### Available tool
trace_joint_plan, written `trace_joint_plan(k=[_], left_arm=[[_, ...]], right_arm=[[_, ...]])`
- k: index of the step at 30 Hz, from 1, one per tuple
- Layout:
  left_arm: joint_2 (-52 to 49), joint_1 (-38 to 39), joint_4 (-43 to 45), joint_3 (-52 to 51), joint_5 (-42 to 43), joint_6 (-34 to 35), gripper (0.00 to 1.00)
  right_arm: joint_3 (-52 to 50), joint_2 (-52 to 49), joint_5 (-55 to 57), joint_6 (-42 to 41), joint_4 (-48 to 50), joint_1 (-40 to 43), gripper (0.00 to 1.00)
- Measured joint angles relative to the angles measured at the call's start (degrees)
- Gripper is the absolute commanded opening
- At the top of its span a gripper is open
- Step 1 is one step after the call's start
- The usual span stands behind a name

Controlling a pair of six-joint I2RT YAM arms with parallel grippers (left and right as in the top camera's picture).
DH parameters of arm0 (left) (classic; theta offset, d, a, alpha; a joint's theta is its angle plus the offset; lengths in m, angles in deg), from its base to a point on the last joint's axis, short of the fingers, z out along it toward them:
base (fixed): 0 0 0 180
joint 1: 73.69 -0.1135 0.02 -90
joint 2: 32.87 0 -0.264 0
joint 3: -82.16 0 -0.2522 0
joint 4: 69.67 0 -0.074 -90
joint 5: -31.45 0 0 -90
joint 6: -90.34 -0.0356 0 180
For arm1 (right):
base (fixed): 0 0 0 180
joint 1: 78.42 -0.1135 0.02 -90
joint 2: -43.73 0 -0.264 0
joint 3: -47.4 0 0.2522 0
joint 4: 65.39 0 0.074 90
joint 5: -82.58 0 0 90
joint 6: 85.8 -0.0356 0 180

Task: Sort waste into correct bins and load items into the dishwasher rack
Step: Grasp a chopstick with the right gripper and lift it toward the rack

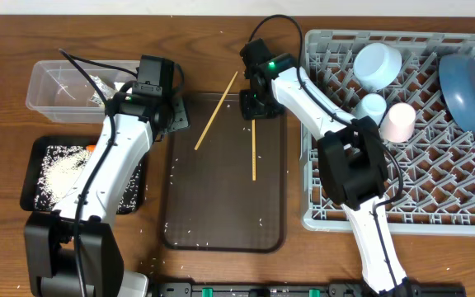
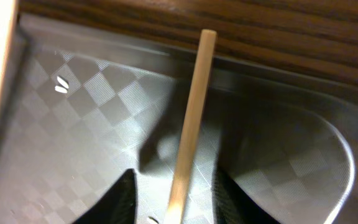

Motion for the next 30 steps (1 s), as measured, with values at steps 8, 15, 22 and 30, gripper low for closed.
trace_joint_plan(k=[8, 15, 22, 30], left_arm=[[0.0, 0.0, 0.0, 0.0, 0.0, 0.0, 0.61], [0.0, 0.0, -0.2, 0.0, 0.0, 0.0, 0.61], [0.0, 0.0, -0.4, 0.0, 0.0, 0.0, 0.62], [0.0, 0.0, -0.4, 0.0, -1.4, 0.0, 0.62]], right_arm=[[0.0, -0.4, -0.5, -2.0, 0.8, -0.1, 0.01], [0.0, -0.4, -1.5, -1.9, 0.8, 0.1, 0.01], [0.0, 0.9, -3.7, 0.2, -2.9, 1.9, 0.01], [0.0, 17.6, -3.9, 3.8, -7.3, 6.7, 0.01]])
